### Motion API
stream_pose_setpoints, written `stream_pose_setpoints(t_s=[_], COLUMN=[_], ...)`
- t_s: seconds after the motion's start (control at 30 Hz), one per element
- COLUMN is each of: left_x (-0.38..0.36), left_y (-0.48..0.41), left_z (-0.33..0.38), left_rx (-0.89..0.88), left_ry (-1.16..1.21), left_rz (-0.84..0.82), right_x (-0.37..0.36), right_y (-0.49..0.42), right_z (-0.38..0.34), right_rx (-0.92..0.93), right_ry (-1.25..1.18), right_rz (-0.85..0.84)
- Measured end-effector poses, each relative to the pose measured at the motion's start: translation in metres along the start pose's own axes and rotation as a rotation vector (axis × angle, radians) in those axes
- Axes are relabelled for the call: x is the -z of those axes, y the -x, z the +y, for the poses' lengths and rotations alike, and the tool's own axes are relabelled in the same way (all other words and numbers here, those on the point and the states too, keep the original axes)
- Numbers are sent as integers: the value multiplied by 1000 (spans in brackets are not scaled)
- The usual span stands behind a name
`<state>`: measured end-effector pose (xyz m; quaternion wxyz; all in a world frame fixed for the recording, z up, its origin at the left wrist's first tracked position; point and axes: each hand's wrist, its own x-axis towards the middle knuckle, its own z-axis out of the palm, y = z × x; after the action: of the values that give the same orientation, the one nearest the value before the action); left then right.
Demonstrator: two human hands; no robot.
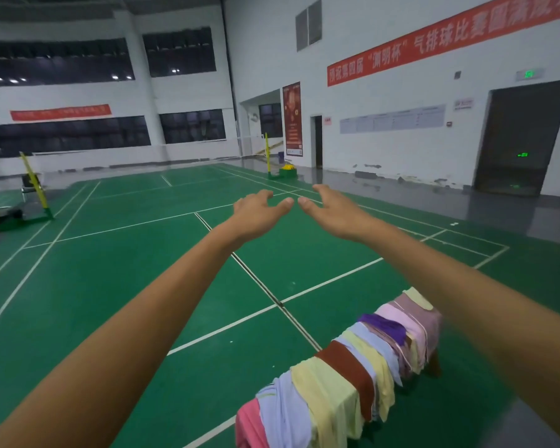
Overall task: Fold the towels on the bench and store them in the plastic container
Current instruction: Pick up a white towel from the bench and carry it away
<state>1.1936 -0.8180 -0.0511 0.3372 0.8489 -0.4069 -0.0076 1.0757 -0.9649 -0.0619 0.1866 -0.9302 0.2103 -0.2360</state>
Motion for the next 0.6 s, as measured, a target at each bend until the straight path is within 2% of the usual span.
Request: stream_pose_setpoints(t_s=[0.2, 0.47, 0.6], left_x=[-43, -88, -124], left_y=[-129, -290, -342], left_z=[-57, -106, -123], left_rx=[-12, -66, -81], left_ry=[2, -61, -93], left_rz=[-126, -70, -113], right_x=[-57, -111, -132], right_y=[-114, -245, -278], right_z=[53, 112, 149], right_rx=[11, -65, -122], right_ry=[106, 209, 241], right_rz=[-26, -63, -105])
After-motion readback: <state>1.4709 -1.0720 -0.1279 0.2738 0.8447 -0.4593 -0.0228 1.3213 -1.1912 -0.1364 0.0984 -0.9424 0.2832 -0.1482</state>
